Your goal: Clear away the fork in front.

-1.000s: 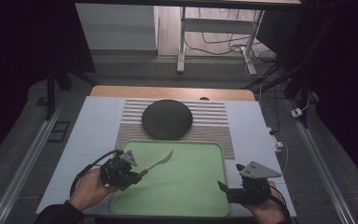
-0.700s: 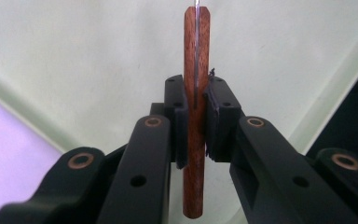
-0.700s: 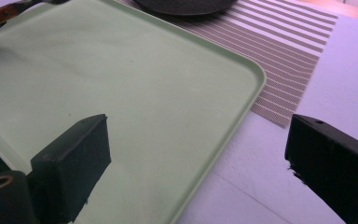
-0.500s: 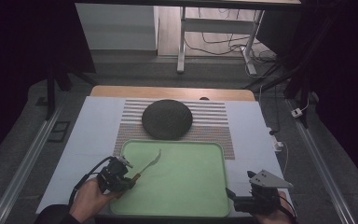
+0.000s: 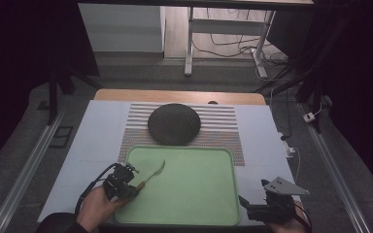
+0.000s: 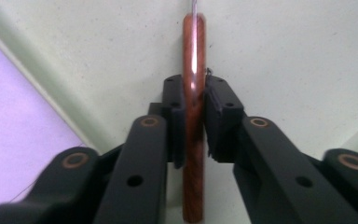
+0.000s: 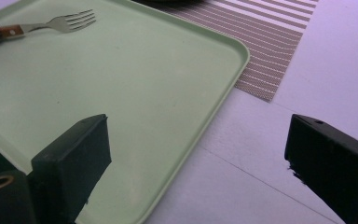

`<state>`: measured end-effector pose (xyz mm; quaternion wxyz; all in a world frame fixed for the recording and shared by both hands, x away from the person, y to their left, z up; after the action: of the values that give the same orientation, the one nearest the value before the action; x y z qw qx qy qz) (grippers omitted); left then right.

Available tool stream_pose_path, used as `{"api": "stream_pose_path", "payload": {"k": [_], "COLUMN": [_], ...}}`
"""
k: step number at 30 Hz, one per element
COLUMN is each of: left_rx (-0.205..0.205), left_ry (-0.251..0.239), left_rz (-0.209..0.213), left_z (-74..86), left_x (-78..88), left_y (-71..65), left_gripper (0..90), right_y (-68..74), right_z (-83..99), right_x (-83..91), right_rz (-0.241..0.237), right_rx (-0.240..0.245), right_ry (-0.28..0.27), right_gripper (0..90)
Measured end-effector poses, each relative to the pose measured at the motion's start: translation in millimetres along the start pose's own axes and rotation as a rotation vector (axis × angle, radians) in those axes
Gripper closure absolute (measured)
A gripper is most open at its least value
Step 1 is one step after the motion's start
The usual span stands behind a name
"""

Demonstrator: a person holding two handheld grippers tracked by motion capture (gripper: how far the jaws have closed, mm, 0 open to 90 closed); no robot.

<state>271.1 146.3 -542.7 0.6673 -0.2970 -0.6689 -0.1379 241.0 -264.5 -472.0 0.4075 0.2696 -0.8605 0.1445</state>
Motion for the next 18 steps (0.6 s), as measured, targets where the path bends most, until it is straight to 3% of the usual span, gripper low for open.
{"api": "stream_pose_path", "payload": {"k": [4, 5, 7, 11, 13, 18], "left_rx": [-0.015, -0.032, -0.038, -0.052, -0.055, -0.070], "left_ry": [-0.050, -0.089, -0.121, -0.174, -0.186, -0.203], "left_rz": [0.014, 0.031, 0.052, 0.062, 0.075, 0.087], "left_z": [-1.6, -4.8, -10.3, -25.7, -29.2, -45.0], "left_x": [8.4, 14.6, 20.1, 29.2, 31.0, 33.2], "left_y": [0.7, 1.4, 3.1, 8.0, 9.5, 18.3], "left_gripper": [71.2, 71.1, 71.2, 81.1, 85.9, 88.2], "right_y": [-2.8, -3.3, -4.2, -4.9, -5.0, -5.6], "right_z": [0.8, 0.9, 0.9, 1.0, 1.1, 1.0], "right_x": [0.5, 0.7, 0.0, -1.4, -2.1, -2.6], "right_rz": [-0.005, -0.010, -0.020, -0.030, -0.031, -0.032], "right_rx": [-0.020, -0.025, -0.036, -0.039, -0.038, -0.048], "right_ry": [0.002, 0.003, 0.007, 0.022, 0.031, 0.035], "right_gripper": [5.4, 5.0, 3.9, 3.7, 3.5, 2.6]}}
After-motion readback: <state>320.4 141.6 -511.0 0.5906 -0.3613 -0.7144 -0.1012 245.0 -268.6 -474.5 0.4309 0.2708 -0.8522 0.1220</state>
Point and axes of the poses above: each handheld gripper's, and its own axes: x roughly backward along the jaws, z roughly out of its underside, y roughly to its left, the point moved 4 cm from there along -x, roughly forward along the jaws, and after that the axes turned 13 degrees about y, right-handed, at the moved point
